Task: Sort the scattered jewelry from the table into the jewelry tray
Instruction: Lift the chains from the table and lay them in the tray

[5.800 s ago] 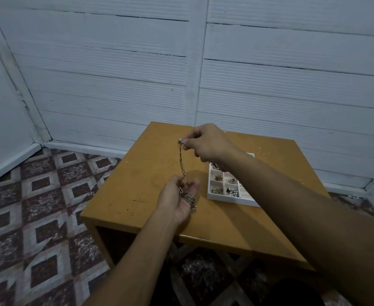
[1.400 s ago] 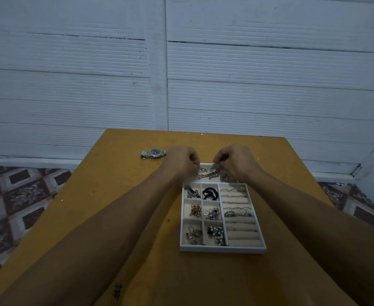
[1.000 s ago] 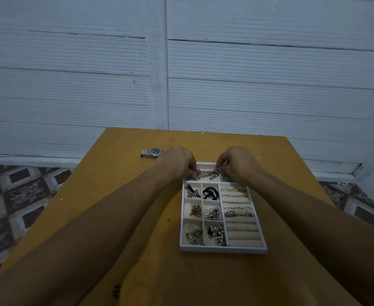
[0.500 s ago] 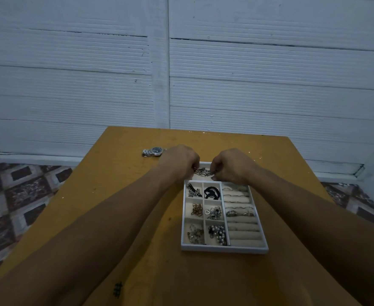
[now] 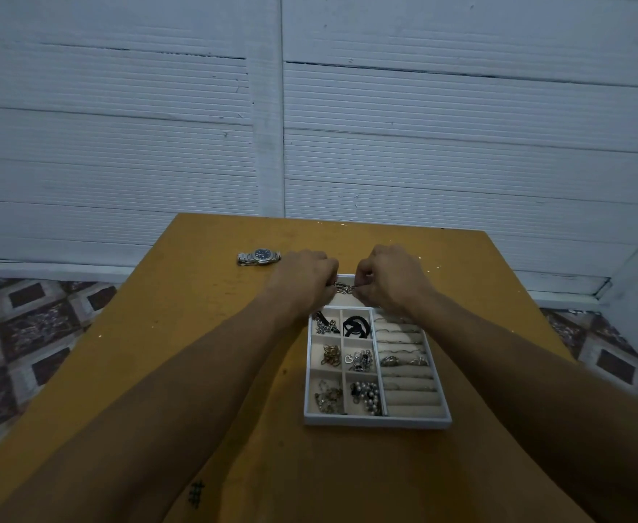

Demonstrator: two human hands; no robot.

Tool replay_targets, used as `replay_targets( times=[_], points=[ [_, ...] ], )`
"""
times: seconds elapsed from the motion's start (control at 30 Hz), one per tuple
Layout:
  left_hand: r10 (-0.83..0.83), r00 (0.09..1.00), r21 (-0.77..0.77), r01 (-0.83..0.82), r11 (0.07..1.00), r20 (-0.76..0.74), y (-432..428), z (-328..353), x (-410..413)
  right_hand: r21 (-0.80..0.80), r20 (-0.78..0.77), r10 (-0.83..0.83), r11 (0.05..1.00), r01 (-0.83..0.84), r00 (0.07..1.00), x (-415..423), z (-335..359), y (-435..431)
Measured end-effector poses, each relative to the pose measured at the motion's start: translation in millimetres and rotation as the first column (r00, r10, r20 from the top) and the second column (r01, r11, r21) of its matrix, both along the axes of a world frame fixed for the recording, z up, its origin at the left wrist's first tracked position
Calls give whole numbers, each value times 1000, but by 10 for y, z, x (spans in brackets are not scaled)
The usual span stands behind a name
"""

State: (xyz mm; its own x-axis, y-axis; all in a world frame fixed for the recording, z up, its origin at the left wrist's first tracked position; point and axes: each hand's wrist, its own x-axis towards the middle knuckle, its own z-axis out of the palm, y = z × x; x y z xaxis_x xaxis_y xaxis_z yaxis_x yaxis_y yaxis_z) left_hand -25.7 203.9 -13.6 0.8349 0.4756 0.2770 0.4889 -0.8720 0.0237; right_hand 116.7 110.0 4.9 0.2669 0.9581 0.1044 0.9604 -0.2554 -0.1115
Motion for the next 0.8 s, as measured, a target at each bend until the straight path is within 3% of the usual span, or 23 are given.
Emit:
replay_targets(
  times=[0.27,0.6,0.73,0.8],
  points=[
    [-20,999,-171,13,985,-41,82,31,-15,5,5,-4,1000,4,1000,22,-28,23],
    [8,999,-222,-20,975,-53,108,56,-33,-29,-113,21,999,-25,993,111,-1,-13],
    [28,997,-208,-43,977,-76,111,72,-49,-22,-338,10,1000,-18,941,170,70,-30],
    [22,997,-194,-37,980,-79,98,78,-35,3,-374,14,1000,-14,927,223,111,-55]
  ],
)
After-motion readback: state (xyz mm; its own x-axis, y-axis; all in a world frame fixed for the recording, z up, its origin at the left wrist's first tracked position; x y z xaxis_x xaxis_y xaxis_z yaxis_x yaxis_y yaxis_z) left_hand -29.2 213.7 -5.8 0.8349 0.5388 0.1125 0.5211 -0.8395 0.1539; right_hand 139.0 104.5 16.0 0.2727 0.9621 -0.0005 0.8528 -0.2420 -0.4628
